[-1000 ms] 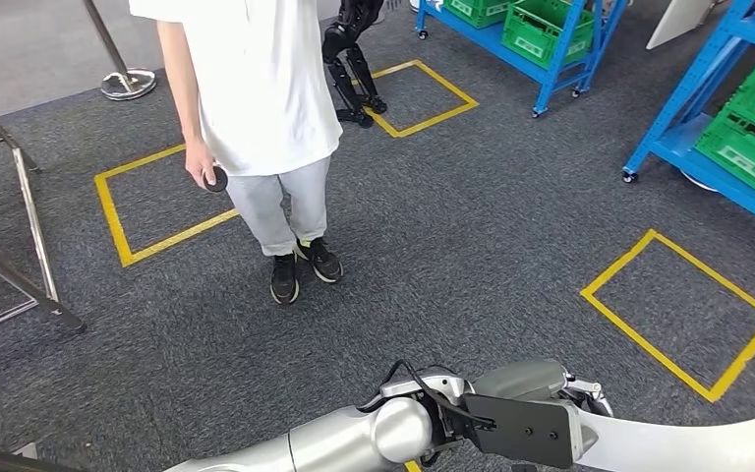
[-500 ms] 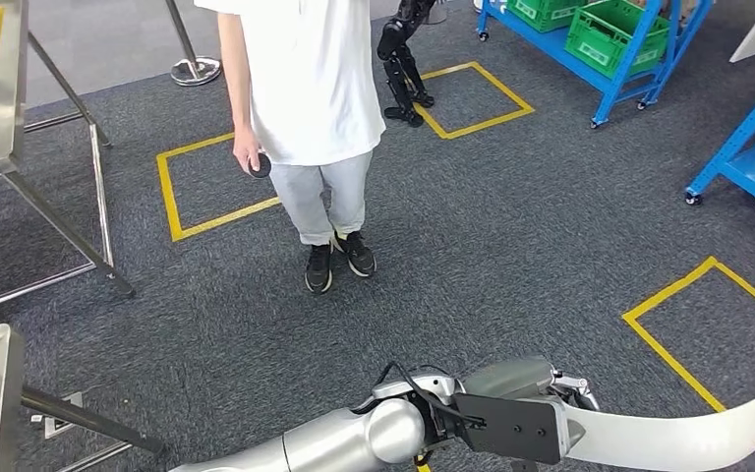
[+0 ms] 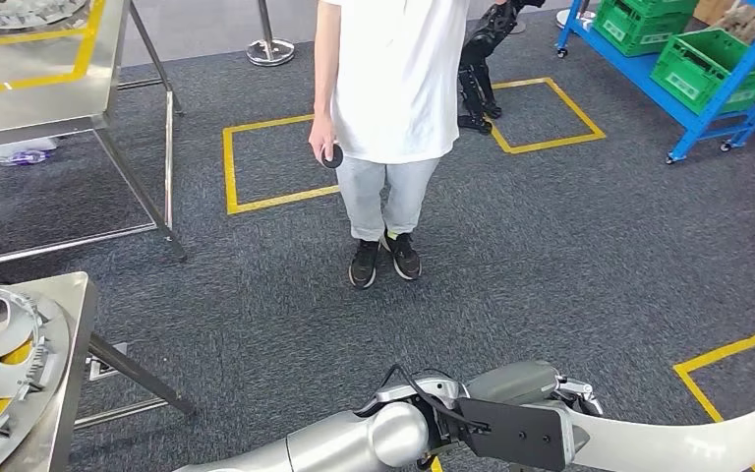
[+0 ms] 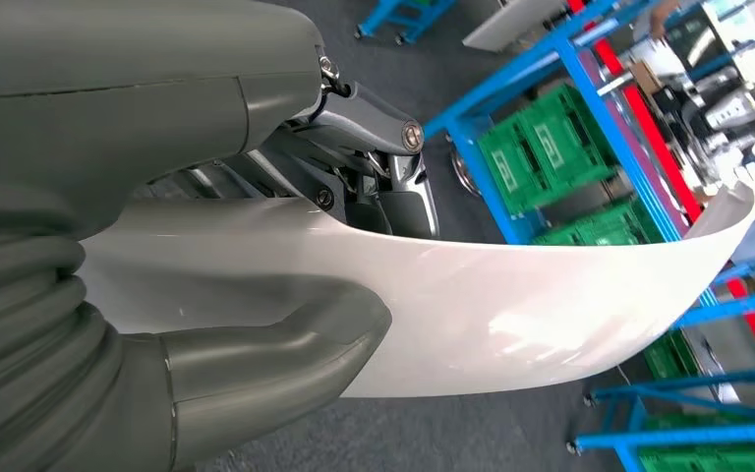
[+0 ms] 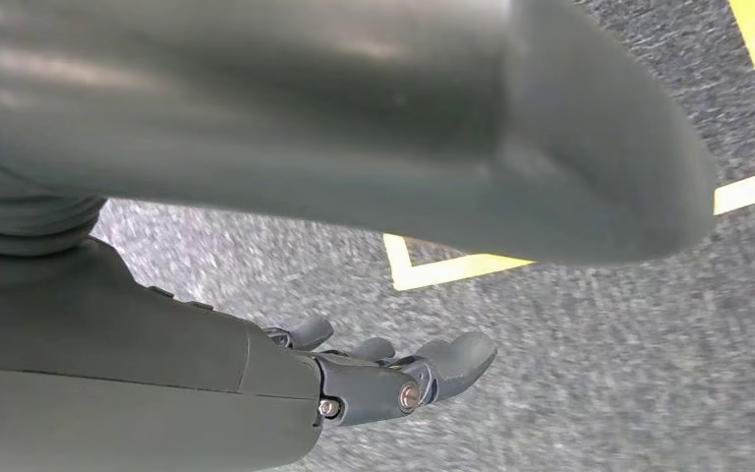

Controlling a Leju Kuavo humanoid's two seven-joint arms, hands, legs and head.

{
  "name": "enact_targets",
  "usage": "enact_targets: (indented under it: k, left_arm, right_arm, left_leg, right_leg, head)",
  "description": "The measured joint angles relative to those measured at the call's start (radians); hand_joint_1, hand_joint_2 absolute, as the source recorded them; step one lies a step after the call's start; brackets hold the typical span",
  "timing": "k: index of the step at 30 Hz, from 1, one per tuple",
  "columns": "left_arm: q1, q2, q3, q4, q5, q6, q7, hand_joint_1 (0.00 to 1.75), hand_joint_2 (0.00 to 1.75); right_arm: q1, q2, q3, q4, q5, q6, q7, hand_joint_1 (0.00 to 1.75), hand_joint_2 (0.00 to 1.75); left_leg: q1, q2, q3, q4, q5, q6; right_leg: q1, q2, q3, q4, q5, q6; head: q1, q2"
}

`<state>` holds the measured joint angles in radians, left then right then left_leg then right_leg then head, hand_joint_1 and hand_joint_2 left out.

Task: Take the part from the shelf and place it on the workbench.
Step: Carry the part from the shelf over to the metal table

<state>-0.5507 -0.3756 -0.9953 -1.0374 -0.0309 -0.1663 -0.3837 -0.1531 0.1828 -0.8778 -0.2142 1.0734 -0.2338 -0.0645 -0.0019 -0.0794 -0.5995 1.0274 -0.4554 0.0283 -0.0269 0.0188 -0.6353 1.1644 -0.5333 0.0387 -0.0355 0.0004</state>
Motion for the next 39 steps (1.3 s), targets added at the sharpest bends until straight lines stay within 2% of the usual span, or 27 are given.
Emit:
enact_targets:
  k: [2, 3, 5, 6, 8, 10, 11, 12, 13, 14, 16, 17, 18, 21, 22, 23, 25, 26, 27, 28, 29, 30, 32, 34, 36, 37, 39]
  left_arm:
    - [0.0, -0.001, 0.0, -0.001, 0.0, 0.0, -0.001, 1.75, 1.75]
    - [0.0, -0.002, 0.0, -0.001, 0.0, -0.002, -0.001, 1.75, 1.75]
    - [0.001, -0.001, 0.0, -0.003, 0.0, -0.004, -0.001, 1.75, 1.75]
    - [0.001, 0.0, 0.0, -0.003, 0.0, -0.006, -0.001, 1.75, 1.75]
    - [0.002, 0.001, 0.0, -0.005, 0.0, -0.007, -0.002, 1.75, 1.75]
    - [0.002, 0.001, 0.0, -0.006, 0.002, -0.008, -0.002, 1.75, 1.75]
    - [0.004, 0.001, 0.0, -0.006, 0.003, -0.008, -0.002, 1.75, 1.75]
    - [0.005, 0.002, 0.0, -0.006, 0.004, -0.009, -0.002, 1.75, 1.75]
    - [0.006, 0.002, 0.0, -0.006, 0.004, -0.009, -0.002, 1.75, 1.75]
    - [0.007, 0.002, 0.0, -0.006, 0.005, -0.009, -0.002, 1.75, 1.75]
    - [0.006, 0.001, 0.0, -0.006, 0.005, -0.009, -0.002, 1.75, 1.75]
    - [0.005, 0.001, 0.0, -0.007, 0.005, -0.009, -0.002, 1.75, 1.75]
    - [0.004, 0.0, -0.001, -0.007, 0.005, -0.009, -0.002, 1.75, 1.75]
    - [0.004, 0.0, -0.001, -0.007, 0.007, -0.01, -0.002, 1.75, 1.75]
    - [0.004, 0.0, -0.001, -0.007, 0.009, -0.01, -0.002, 1.75, 1.75]
    - [0.003, -0.001, -0.001, -0.008, 0.01, -0.01, -0.003, 1.75, 1.75]
    - [0.002, -0.002, -0.001, -0.009, 0.012, -0.011, -0.003, 1.75, 1.75]
    - [0.002, -0.003, -0.001, -0.009, 0.012, -0.012, -0.003, 1.75, 1.75]
    - [0.002, -0.002, -0.001, -0.008, 0.012, -0.012, -0.002, 1.75, 1.75]
    - [0.003, -0.002, -0.001, -0.008, 0.012, -0.012, -0.002, 1.75, 1.75]
    - [0.004, -0.002, -0.001, -0.008, 0.012, -0.012, -0.002, 1.75, 1.75]
    - [0.004, -0.002, -0.001, -0.008, 0.012, -0.013, -0.002, 1.75, 1.75]
    - [0.003, -0.002, -0.001, -0.009, 0.012, -0.013, -0.002, 1.75, 1.75]
    - [0.003, -0.002, -0.001, -0.009, 0.012, -0.013, -0.002, 1.75, 1.75]
    - [0.003, -0.001, -0.002, -0.009, 0.012, -0.013, -0.002, 1.75, 1.75]
    - [0.002, 0.0, -0.002, -0.009, 0.012, -0.013, -0.002, 1.75, 1.75]
    - [0.001, 0.0, -0.002, -0.009, 0.013, -0.013, -0.002, 1.75, 1.75]
  right_arm:
    - [-0.001, 0.0, 0.0, 0.0, -0.003, 0.0, 0.0, 0.0, 0.0]
    - [0.0, 0.0, 0.0, 0.0, -0.005, 0.0, 0.0, 0.0, 0.0]
    - [0.001, 0.0, 0.0, 0.0, -0.008, 0.0, -0.002, 0.0, 0.0]
    - [0.001, 0.0, 0.0, 0.0, -0.01, 0.0, -0.003, 0.0, 0.0]
    - [0.001, 0.0, 0.0, 0.0, -0.013, 0.0, -0.006, 0.0, 0.0]
    - [0.005, 0.0, 0.0, 0.0, -0.014, 0.0, -0.008, 0.0, 0.0]
    - [0.008, -0.001, 0.0, 0.0, -0.015, -0.001, -0.007, 0.0, 0.0]
    - [0.01, -0.001, 0.0, 0.0, -0.015, -0.001, -0.007, 0.0, 0.0]
    - [0.011, -0.002, 0.0, -0.001, -0.015, -0.001, -0.007, 0.0, 0.0]
    - [0.011, -0.002, 0.0, -0.001, -0.015, -0.001, -0.007, 0.0, 0.0]
    - [0.01, -0.002, 0.0, -0.001, -0.014, -0.001, -0.007, 0.0, 0.0]
    - [0.01, -0.002, 0.0, -0.001, -0.014, -0.001, -0.007, 0.0, 0.0]
    - [0.01, -0.002, 0.0, -0.001, -0.014, -0.001, -0.007, 0.0, 0.0]
    - [0.007, -0.001, 0.0, -0.001, -0.012, -0.001, -0.005, 0.0, 0.0]
    - [0.005, -0.001, 0.0, -0.001, -0.012, -0.001, -0.005, 0.0, 0.0]
    - [0.003, 0.0, 0.0, -0.001, -0.012, -0.001, -0.005, 0.0, 0.0]
    - [0.004, 0.0, 0.0, -0.001, -0.012, -0.001, -0.004, 0.0, 0.0]
    - [0.005, -0.001, 0.0, -0.001, -0.012, -0.001, -0.003, 0.0, 0.0]
    - [0.008, -0.001, 0.0, -0.001, -0.012, -0.001, -0.002, 0.0, 0.0]
    - [0.01, -0.001, 0.0, -0.001, -0.012, -0.001, -0.002, 0.0, 0.0]
    - [0.01, -0.001, 0.0, -0.001, -0.012, -0.002, -0.002, 0.0, 0.0]
    - [0.011, -0.002, 0.0, -0.001, -0.012, -0.002, -0.002, 0.0, 0.0]
    - [0.01, -0.002, 0.0, -0.001, -0.012, -0.002, -0.002, 0.0, 0.0]
    - [0.009, -0.002, 0.0, -0.001, -0.012, -0.001, -0.002, 0.0, 0.0]
    - [0.008, -0.002, 0.0, -0.001, -0.012, -0.002, -0.002, 0.0, 0.0]
    - [0.008, -0.002, 0.0, -0.001, -0.012, -0.002, -0.002, 0.0, 0.0]
    - [0.008, -0.002, 0.0, -0.001, -0.012, -0.002, -0.004, 0.0, 0.0]
  left_leg:
    - [0.0, -0.022, -0.007, 0.009, -0.002, -0.013]
    - [-0.001, -0.031, -0.01, 0.01, -0.001, -0.02]
    - [-0.001, -0.046, -0.017, 0.007, 0.004, -0.033]
    - [0.0, -0.04, -0.02, 0.01, 0.002, -0.037]
    - [-0.002, 0.006, -0.047, 0.068, -0.034, -0.045]
    - [-0.002, 0.056, -0.11, 0.202, -0.102, -0.049]
    - [-0.001, 0.065, -0.141, 0.268, -0.128, -0.051]
    - [-0.001, 0.069, -0.159, 0.305, -0.136, -0.051]
    - [-0.001, 0.071, -0.155, 0.302, -0.123, -0.05]
    - [-0.001, 0.076, -0.13, 0.256, -0.094, -0.047]
    - [-0.007, 0.115, -0.047, 0.104, -0.036, -0.037]
    - [-0.011, 0.132, -0.017, 0.047, -0.021, -0.031]
    - [-0.014, 0.143, -0.003, 0.016, -0.016, -0.025]
    - [-0.017, 0.115, -0.003, 0.006, -0.012, -0.01]
    - [-0.015, 0.105, -0.002, 0.001, -0.008, -0.005]
    - [-0.011, 0.095, 0.0, -0.003, -0.005, 0.001]
    - [-0.007, 0.075, 0.001, -0.006, -0.001, 0.007]
    - [-0.007, 0.064, 0.0, -0.005, 0.0, 0.009]
    - [-0.007, 0.051, -0.001, -0.004, 0.0, 0.009]
    - [-0.006, 0.037, -0.002, -0.001, 0.0, 0.009]
    - [-0.005, 0.023, -0.002, 0.002, -0.001, 0.007]
    - [-0.003, 0.009, -0.002, 0.005, -0.002, 0.005]
    - [-0.002, -0.014, -0.006, 0.014, -0.004, -0.005]
    - [-0.003, -0.032, -0.013, 0.015, -0.002, -0.019]
    - [-0.002, -0.046, -0.018, 0.01, 0.003, -0.033]
    - [-0.003, -0.037, -0.022, 0.015, -0.001, -0.037]
    - [-0.005, 0.011, -0.052, 0.078, -0.04, -0.044]
  right_leg:
    - [-0.004, 0.034, 0.048, -0.102, 0.034, -0.003]
    - [-0.003, 0.043, 0.055, -0.12, 0.035, -0.008]
    - [0.0, 0.029, 0.053, -0.121, 0.037, -0.023]
    - [0.0, 0.019, 0.054, -0.123, 0.039, -0.03]
    - [0.001, -0.003, 0.056, -0.127, 0.041, -0.045]
    - [0.005, -0.028, 0.057, -0.127, 0.04, -0.053]
    - [0.007, -0.043, 0.057, -0.127, 0.039, -0.054]
    - [0.009, -0.058, 0.057, -0.127, 0.038, -0.055]
    - [0.01, -0.071, 0.058, -0.127, 0.037, -0.055]
    - [0.01, -0.083, 0.059, -0.127, 0.036, -0.055]
    - [0.013, -0.104, 0.065, -0.126, 0.031, -0.05]
    - [0.016, -0.112, 0.067, -0.125, 0.029, -0.045]
    - [0.018, -0.12, 0.068, -0.125, 0.028, -0.04]
    - [0.017, -0.143, 0.073, -0.128, 0.025, -0.025]
    - [0.014, -0.133, 0.072, -0.12, 0.017, -0.02]
    - [0.012, -0.111, 0.063, -0.094, -0.002, -0.015]
    - [0.009, -0.05, 0.011, 0.018, -0.061, -0.008]
    - [0.009, -0.032, -0.024, 0.086, -0.089, -0.006]
    - [0.009, -0.025, -0.051, 0.136, -0.101, -0.004]
    - [0.008, -0.023, -0.062, 0.15, -0.093, -0.004]
    - [0.007, -0.02, -0.054, 0.124, -0.066, -0.003]
    - [0.005, -0.013, -0.028, 0.064, -0.027, -0.003]
    - [-0.002, 0.027, 0.03, -0.064, 0.026, -0.001]
    - [-0.002, 0.05, 0.051, -0.114, 0.035, -0.01]
    - [0.001, 0.031, 0.05, -0.117, 0.039, -0.026]
    - [0.001, 0.021, 0.051, -0.119, 0.042, -0.034]
    - [0.001, -0.004, 0.053, -0.124, 0.044, -0.048]
  head:
    - [0.002, 0.0]
    - [0.002, 0.0]
    - [0.001, 0.0]
    - [0.001, 0.0]
    - [-0.005, 0.0]
    - [-0.012, 0.0]
    - [-0.013, 0.0]
    - [-0.013, 0.0]
    - [-0.013, 0.0]
    - [-0.013, 0.0]
    - [-0.013, 0.0]
    - [-0.013, 0.0]
    - [-0.012, 0.0]
    - [-0.01, 0.0]
    - [-0.01, 0.0]
    - [-0.008, 0.0]
    - [-0.003, 0.0]
    - [-0.001, 0.0]
    - [0.001, 0.0]
    - [0.001, 0.0]
    - [0.001, 0.0]
    - [0.001, 0.0]
    - [0.003, 0.0]
    - [0.004, 0.0]
    - [0.003, 0.0]
    - [0.002, 0.0]
    - [-0.004, 0.0]
